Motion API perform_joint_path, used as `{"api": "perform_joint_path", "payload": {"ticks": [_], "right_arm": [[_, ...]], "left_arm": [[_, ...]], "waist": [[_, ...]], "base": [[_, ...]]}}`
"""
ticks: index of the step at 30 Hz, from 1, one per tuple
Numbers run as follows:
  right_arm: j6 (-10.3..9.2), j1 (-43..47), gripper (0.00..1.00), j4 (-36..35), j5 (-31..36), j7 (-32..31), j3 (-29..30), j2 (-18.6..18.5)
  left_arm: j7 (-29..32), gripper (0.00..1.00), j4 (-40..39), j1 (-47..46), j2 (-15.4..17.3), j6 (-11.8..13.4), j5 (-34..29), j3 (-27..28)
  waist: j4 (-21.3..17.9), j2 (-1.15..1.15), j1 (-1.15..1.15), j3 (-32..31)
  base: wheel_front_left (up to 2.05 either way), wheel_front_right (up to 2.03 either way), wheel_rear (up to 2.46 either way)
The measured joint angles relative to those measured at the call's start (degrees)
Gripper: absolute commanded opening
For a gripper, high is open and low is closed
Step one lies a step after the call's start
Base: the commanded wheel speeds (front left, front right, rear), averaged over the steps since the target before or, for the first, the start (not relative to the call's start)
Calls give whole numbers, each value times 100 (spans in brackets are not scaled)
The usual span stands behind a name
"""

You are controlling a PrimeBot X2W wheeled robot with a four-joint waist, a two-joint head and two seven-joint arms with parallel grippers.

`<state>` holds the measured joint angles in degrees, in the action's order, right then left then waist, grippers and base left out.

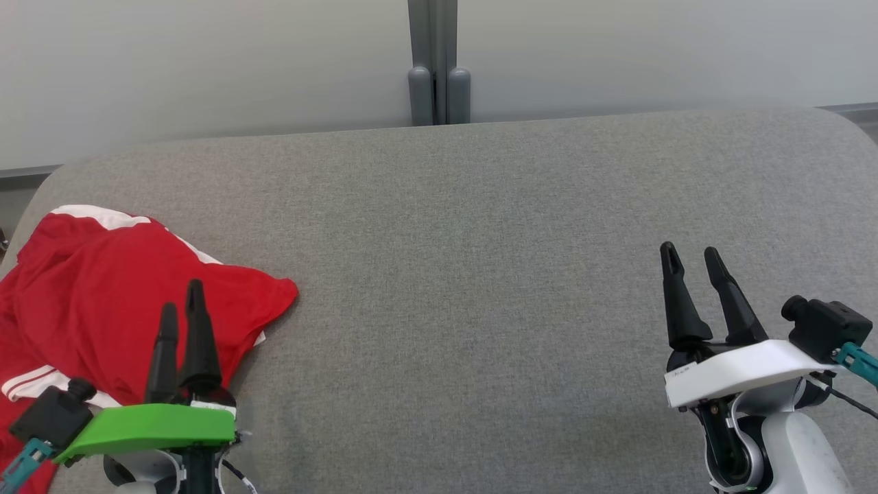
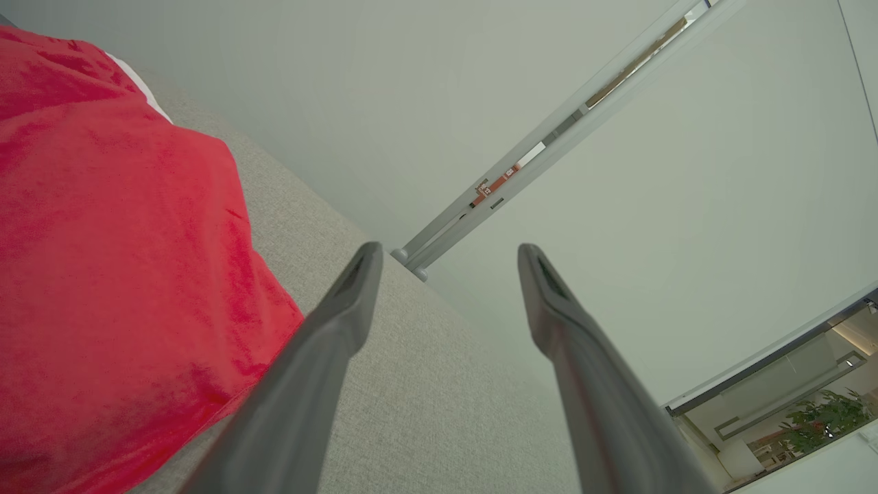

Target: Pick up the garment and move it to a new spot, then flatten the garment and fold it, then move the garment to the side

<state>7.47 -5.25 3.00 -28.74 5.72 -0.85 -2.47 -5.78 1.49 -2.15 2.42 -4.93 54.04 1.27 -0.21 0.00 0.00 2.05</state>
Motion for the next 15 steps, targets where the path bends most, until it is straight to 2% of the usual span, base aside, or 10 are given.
{"api": "perform_joint_path", "payload": {"ticks": [15], "right_arm": [[1, 26, 100, -16, 1132, 243, -118, -7]], "left_arm": [[-241, 100, -12, 65, 5, 363, -1886, -738]], "waist": [[-19, 0, 0, -2]], "base": [[0, 0, 0]]}}
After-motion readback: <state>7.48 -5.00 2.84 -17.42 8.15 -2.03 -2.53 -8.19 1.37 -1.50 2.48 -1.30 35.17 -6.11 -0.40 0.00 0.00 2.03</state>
